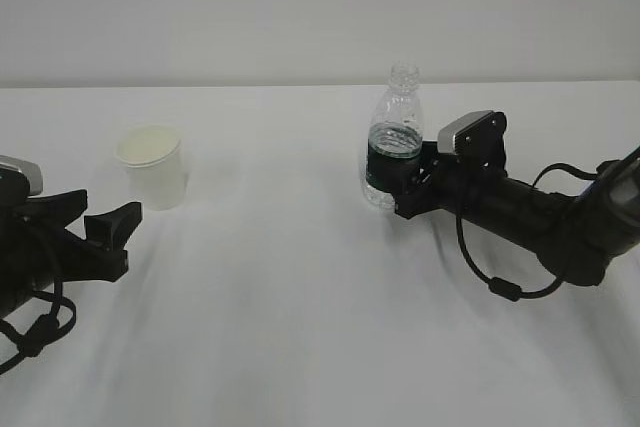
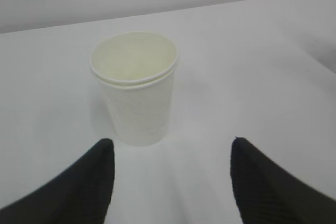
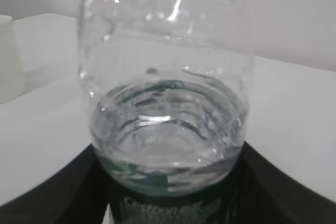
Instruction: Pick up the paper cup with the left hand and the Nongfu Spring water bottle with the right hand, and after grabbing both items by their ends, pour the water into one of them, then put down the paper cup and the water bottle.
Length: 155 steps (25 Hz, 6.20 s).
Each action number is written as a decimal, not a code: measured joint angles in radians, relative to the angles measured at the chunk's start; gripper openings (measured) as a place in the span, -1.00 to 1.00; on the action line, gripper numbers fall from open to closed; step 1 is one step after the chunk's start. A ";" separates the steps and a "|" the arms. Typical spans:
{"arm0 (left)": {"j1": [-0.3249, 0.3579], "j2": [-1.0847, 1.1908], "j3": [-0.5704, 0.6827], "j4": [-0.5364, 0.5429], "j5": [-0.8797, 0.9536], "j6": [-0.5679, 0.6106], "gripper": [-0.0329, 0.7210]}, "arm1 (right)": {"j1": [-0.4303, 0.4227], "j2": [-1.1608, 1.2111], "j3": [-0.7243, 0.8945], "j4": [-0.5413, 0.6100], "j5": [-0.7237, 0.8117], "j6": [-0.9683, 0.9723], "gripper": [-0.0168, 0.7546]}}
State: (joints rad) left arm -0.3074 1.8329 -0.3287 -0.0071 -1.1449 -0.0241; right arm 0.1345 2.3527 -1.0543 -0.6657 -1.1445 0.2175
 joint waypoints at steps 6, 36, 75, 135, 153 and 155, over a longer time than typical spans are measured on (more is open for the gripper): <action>0.000 0.000 -0.003 0.000 0.000 0.000 0.40 | 0.000 -0.063 0.054 -0.002 0.026 -0.012 0.24; 0.000 0.087 -0.085 0.000 0.000 0.000 0.61 | 0.000 -0.401 0.427 0.126 0.030 -0.105 0.24; 0.000 0.378 -0.374 -0.071 0.000 0.000 0.85 | 0.000 -0.520 0.532 0.141 0.030 -0.107 0.24; 0.058 0.506 -0.597 -0.080 0.000 0.000 0.74 | 0.000 -0.521 0.532 0.141 0.030 -0.107 0.23; 0.058 0.506 -0.597 -0.081 0.000 0.000 0.38 | 0.000 -0.521 0.532 0.141 0.030 -0.107 0.23; 0.058 0.506 -0.597 -0.081 0.000 0.000 0.36 | 0.000 -0.521 0.532 0.141 0.030 -0.107 0.23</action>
State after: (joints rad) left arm -0.2494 2.3389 -0.9254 -0.0885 -1.1453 -0.0241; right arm 0.1345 1.8316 -0.5220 -0.5242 -1.1142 0.1106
